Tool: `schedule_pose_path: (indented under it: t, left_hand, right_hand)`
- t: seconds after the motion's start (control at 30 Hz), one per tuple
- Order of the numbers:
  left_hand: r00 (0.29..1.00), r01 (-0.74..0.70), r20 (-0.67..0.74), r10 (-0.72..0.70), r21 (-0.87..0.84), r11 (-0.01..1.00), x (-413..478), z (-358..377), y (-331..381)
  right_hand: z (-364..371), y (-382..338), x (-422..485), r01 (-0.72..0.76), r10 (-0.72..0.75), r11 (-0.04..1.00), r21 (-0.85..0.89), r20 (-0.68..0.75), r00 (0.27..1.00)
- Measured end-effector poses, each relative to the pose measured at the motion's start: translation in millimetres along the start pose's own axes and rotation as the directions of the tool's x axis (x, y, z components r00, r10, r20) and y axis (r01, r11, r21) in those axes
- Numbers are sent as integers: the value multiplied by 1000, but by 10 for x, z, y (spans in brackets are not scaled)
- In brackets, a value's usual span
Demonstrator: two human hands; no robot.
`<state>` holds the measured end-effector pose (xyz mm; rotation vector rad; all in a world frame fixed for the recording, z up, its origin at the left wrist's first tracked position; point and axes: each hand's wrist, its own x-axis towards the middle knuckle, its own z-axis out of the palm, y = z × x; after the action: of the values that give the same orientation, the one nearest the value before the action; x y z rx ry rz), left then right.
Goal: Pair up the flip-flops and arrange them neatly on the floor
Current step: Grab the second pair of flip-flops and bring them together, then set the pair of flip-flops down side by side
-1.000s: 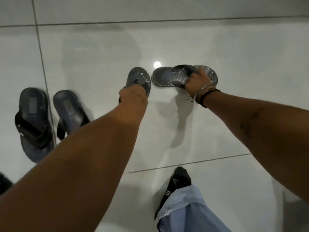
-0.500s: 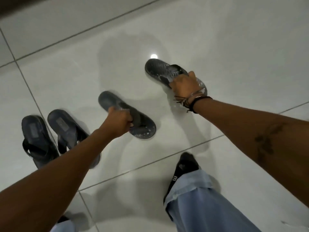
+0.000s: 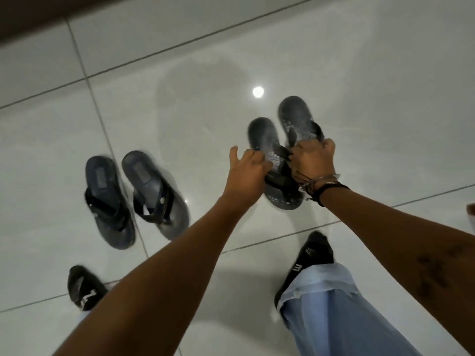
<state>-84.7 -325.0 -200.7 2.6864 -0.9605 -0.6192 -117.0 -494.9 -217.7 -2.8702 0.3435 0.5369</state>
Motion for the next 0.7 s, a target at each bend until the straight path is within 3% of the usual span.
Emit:
schedule_pose_path:
  t: [0.07, 0.17, 0.23, 0.33, 0.47, 0.7]
  left_hand:
    - [955, 263, -126, -270, -72, 962, -304, -90, -258]
    - [712, 657, -190, -676, -159, 737, -786, -230, -881]
    - [576, 793, -168, -800, -124, 597, -1049, -299, -1324]
    - [477, 879, -18, -879, 18, 476, -1377, -313, -1963]
    - [442, 873, 205, -873, 124, 471, -1559, -222, -2351]
    - [511, 838, 249, -823, 68, 541, -1540, -6, -2273]
  right_hand:
    - [-28, -248, -57, 84, -85, 996, -17, -56, 995]
    - [37, -812, -25, 250, -251, 967, 41, 16, 968]
    - [143, -1211, 42, 320, -317, 947, 18, 207, 926]
    - [388, -1798, 253, 351, -313, 936, -33, 381, 870]
    - [681, -2286, 524, 282, -171, 945, -165, 486, 857]
    - [900, -2509, 398, 173, -7, 946, -275, 515, 857]
